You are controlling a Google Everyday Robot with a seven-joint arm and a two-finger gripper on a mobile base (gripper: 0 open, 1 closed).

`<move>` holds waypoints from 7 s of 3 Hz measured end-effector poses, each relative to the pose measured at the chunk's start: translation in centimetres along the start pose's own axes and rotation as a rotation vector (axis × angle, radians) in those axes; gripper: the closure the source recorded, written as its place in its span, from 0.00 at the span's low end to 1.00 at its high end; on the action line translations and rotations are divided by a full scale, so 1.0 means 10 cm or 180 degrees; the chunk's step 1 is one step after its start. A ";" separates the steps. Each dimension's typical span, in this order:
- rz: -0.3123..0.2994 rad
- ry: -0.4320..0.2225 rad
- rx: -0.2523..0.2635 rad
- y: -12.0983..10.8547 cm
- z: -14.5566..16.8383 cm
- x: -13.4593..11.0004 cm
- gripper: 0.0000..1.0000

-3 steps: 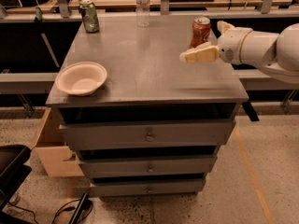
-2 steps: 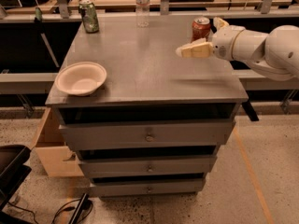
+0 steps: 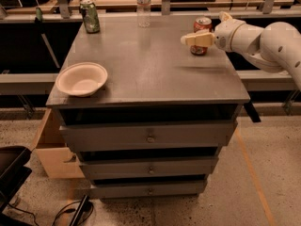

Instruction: Move coke can near paper bowl

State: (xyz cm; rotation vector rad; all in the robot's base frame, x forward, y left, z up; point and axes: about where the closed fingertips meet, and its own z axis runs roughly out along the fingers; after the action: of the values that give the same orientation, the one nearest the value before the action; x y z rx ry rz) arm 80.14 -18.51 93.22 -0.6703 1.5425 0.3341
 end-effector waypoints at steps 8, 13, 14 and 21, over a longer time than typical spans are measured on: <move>0.0336 0.0095 0.0060 -0.34 0.41 -0.06 0.00; 0.0491 -0.0106 -0.0120 -0.24 0.51 0.02 0.41; 0.0494 -0.0106 -0.0135 -0.22 0.54 0.03 0.64; 0.0110 -0.0423 -0.0595 1.22 -0.28 -1.26 1.00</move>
Offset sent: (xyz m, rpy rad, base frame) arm 0.0701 -0.0355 0.0217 0.1033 0.1133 -0.0963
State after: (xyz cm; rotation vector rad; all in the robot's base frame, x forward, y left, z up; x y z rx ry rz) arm 70.25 -7.96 103.53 -0.7523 1.4082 0.5433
